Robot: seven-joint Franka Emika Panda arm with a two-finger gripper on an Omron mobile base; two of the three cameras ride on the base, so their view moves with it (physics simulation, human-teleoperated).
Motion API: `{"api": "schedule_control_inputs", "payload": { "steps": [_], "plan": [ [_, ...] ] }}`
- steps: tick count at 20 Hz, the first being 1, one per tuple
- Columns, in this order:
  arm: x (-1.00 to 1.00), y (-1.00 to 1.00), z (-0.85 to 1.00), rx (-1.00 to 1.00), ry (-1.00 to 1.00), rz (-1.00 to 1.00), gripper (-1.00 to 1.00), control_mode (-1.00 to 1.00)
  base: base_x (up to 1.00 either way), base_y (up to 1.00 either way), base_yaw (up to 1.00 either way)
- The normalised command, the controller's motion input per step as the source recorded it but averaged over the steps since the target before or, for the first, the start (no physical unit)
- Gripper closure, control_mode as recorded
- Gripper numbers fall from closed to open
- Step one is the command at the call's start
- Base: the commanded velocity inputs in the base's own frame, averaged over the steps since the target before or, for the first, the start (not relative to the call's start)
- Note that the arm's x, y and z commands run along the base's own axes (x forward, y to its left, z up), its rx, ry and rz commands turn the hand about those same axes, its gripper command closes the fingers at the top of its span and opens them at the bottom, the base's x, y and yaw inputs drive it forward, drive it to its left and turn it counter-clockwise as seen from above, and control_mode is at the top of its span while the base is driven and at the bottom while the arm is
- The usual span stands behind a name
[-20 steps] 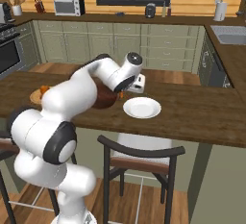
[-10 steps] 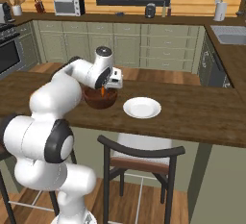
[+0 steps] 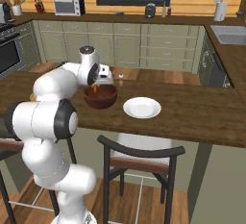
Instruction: Pick the chicken drumstick and carrot from their plates and place them in the bowl. Then put the bowl in the fridge.
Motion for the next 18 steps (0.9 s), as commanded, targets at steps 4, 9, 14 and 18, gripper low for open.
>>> {"api": "schedule_control_inputs", "payload": {
  "steps": [4,9,14,18],
  "plan": [
    [0.48,0.22,-0.40,0.00,0.02,0.00,1.00,-1.00,0.00,0.00,0.00],
    [0.59,0.14,-0.37,0.00,0.06,0.00,1.00,-1.00,0.00,0.00,0.00],
    [0.35,0.09,-0.35,0.00,0.10,0.00,1.00,-1.00,0.00,0.00,0.00],
    [0.15,0.00,-0.30,0.00,0.04,0.01,1.00,-1.00,0.00,0.00,0.00]
  ]
}}
